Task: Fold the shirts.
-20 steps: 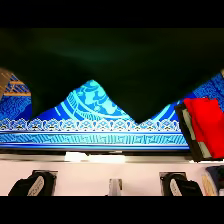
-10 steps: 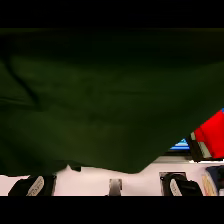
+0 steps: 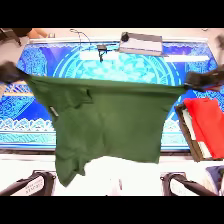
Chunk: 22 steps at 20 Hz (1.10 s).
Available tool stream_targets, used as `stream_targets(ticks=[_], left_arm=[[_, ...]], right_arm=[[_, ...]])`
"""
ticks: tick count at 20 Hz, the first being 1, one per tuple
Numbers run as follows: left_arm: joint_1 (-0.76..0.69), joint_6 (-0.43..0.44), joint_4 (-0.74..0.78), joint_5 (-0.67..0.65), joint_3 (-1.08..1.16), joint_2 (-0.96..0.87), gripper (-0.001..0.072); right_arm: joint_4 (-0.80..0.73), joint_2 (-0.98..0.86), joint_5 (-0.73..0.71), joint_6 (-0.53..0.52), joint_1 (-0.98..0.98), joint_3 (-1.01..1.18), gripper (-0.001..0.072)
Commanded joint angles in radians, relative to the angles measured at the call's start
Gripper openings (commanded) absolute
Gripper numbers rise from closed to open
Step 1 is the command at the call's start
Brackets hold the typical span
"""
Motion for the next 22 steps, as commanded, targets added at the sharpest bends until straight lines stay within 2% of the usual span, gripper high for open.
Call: stream_targets(ticks=[1, 4, 8, 11, 13, 18, 20, 21, 22], left_arm=[[-0.028, 0.010, -0.014, 0.170, -0.177, -0.166, 0.0036], [-0.090, 0.053, -0.029, 0.349, -0.173, -0.274, 0.0036], [-0.137, 0.058, -0.029, 0.625, -0.173, -0.359, 0.0036], [-0.132, 0.058, -0.029, 0.725, -0.141, -0.404, 0.0036], [-0.130, 0.058, -0.029, 0.739, -0.135, -0.432, 0.0036], [-0.133, 0.061, -0.028, 0.716, -0.129, -0.482, 0.0036], [-0.111, 0.156, -0.027, 0.590, -0.077, -0.480, 0.0036], [-0.097, 0.214, -0.026, 0.486, -0.045, -0.479, 0.0036], [-0.082, 0.227, -0.024, 0.368, -0.018, -0.479, 0.0036]], right_arm=[[0.132, -0.239, -0.140, 0.023, 0.001, -0.026, 0.0022], [0.228, -0.322, -0.343, 0.024, 0.001, -0.026, 0.0022], [0.235, -0.343, -0.623, 0.079, 0.000, -0.026, 0.0022], [0.235, -0.343, -0.765, 0.118, -0.001, -0.026, 0.0022], [0.235, -0.350, -0.760, 0.119, 0.000, -0.026, 0.0022], [0.235, -0.426, -0.564, 0.084, 0.000, -0.027, 0.0022], [0.234, -0.416, -0.478, 0.013, -0.001, -0.026, 0.0022], [0.223, -0.402, -0.425, -0.031, -0.003, -0.026, 0.0022], [0.179, -0.384, -0.371, -0.038, -0.002, -0.026, 0.0022]])
